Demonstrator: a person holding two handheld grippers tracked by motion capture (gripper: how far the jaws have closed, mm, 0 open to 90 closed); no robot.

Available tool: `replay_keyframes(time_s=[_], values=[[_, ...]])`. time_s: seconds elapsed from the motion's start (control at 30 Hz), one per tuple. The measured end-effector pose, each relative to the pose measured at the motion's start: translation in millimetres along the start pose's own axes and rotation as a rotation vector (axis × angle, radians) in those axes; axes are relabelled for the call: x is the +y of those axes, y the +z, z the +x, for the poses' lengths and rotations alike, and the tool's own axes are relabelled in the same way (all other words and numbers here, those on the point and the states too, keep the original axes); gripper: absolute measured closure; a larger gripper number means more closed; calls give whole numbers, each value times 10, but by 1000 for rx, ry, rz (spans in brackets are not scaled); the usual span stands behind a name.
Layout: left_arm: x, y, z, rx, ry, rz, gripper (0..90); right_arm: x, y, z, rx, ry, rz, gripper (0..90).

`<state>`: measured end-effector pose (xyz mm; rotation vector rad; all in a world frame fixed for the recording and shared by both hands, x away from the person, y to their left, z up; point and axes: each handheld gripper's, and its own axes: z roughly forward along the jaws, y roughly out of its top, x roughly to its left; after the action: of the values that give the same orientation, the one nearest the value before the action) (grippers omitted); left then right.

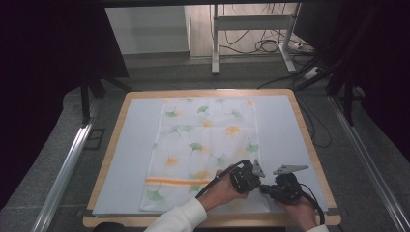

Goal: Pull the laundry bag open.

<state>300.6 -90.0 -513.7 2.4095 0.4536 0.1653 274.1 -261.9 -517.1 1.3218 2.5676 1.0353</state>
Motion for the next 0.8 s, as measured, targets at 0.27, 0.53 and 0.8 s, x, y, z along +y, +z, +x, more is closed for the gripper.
replay_keyframes(time_s=[0.27,0.53,0.8], values=[[-13,-9,-52,37,20,1,900,-27,-20,-97,42,93,-4,895],[-53,-44,-33,46,17,10,900,-25,-19,-113,52,103,0,896],[-93,-81,-48,52,29,8,900,-19,-17,-90,39,83,0,896]])
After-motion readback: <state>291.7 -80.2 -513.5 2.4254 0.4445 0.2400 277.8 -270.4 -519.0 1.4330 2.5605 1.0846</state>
